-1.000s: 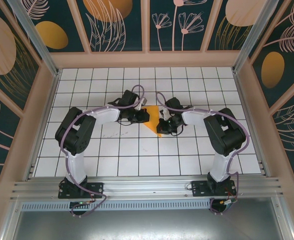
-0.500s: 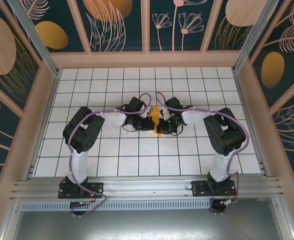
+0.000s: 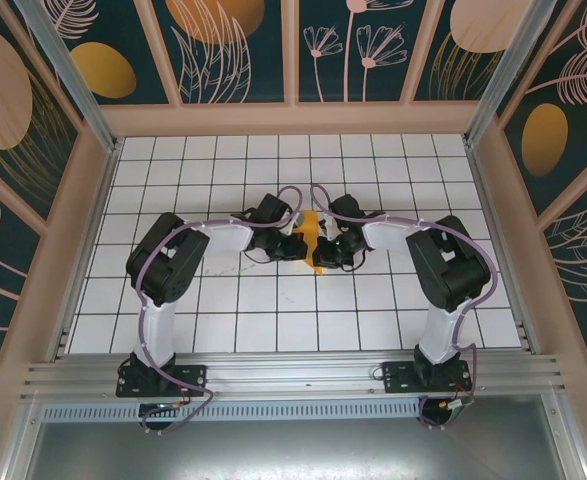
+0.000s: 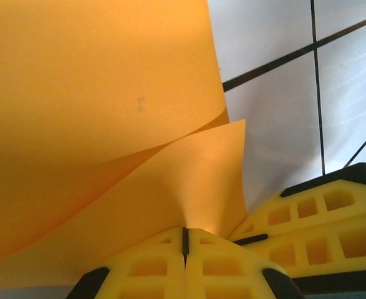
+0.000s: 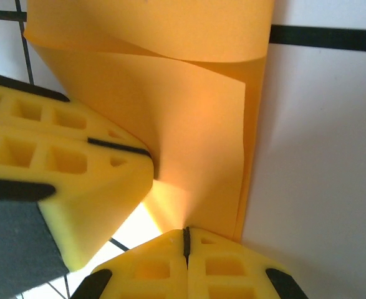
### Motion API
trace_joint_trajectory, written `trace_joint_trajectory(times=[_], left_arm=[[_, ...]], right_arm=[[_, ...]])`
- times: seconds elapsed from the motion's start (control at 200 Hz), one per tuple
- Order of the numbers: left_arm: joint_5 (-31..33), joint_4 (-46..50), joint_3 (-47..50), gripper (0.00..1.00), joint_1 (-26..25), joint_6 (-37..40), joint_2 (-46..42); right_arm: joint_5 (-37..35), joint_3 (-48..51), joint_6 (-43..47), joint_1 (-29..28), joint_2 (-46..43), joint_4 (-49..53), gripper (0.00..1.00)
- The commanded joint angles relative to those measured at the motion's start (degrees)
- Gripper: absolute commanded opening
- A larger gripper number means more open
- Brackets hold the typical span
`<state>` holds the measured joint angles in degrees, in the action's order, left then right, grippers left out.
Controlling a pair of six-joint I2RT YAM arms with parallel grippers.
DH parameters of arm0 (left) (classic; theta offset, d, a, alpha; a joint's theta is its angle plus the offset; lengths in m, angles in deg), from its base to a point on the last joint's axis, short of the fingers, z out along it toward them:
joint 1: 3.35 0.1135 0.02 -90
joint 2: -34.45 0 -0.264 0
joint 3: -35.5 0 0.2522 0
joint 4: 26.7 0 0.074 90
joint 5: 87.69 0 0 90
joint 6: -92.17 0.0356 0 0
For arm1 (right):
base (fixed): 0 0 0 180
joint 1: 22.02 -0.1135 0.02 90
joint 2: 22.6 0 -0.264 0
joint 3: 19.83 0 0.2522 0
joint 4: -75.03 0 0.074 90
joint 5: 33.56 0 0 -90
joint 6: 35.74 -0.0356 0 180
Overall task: Fold a paper plane with a square sheet of paper (fold left side to right side)
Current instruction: Third fold the triangle at the center of the table.
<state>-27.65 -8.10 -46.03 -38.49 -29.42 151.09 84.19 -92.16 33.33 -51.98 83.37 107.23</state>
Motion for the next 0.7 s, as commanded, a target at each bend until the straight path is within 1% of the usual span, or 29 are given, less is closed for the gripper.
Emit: trace_joint_trajectory(times=[0.0, 0.145, 0.23, 0.4, 0.47, 0.545, 0.58, 0.636, 0.671, 0.696], left_arm=[[9.76, 1.9, 1.59, 0.05, 6.06, 1.24, -0.03], [12.04, 2.31, 2.06, 0.05, 9.82, 2.9, -0.53], [12.35, 2.62, 1.53, 0.05, 11.58, 3.79, -0.42], [11.48, 2.85, 0.06, 0.06, 12.4, 4.52, -1.25], [10.52, 2.16, 0.56, 0.08, 12.46, 4.02, -2.91], [9.19, 1.25, 1.82, 0.15, 12.45, 3.24, -5.79], [8.69, 0.65, 2.72, 0.19, 12.48, 2.67, -7.54], [8.25, -0.21, 4.2, 0.27, 12.46, 1.63, -10.53], [8.07, -0.81, 5.34, 0.31, 12.46, 0.89, -12.29], [7.67, -1.23, 6.13, 0.33, 12.46, 0.4, -13.52]], right_arm=[[-8.19, 2.68, 1.15, 0.42, 2.15, 6.35, 0.0], [-8.25, 3.27, 0.93, 0.42, 1.53, 6.13, 0.0], [-7.8, 3.54, 0.76, 0.42, 1.17, 5.83, 0.0], [-5.46, 3.76, 0.28, 0.43, 0.34, 3.64, 0.0], [-3.3, 3.89, -0.01, 0.47, -0.63, 1.08, 0.0], [-0.91, 3.95, -0.51, 0.42, -2.62, -2.48, 0.0], [-0.04, 4.06, -0.72, 0.42, -3.94, -4.17, 0.05], [-0.06, 4.24, -0.88, 0.44, -6.4, -6.51, 0.15], [-0.69, 4.3, -0.49, 0.51, -7.96, -7.31, 0.22], [-1.64, 4.31, -0.14, 0.58, -9.28, -7.52, 0.27]])
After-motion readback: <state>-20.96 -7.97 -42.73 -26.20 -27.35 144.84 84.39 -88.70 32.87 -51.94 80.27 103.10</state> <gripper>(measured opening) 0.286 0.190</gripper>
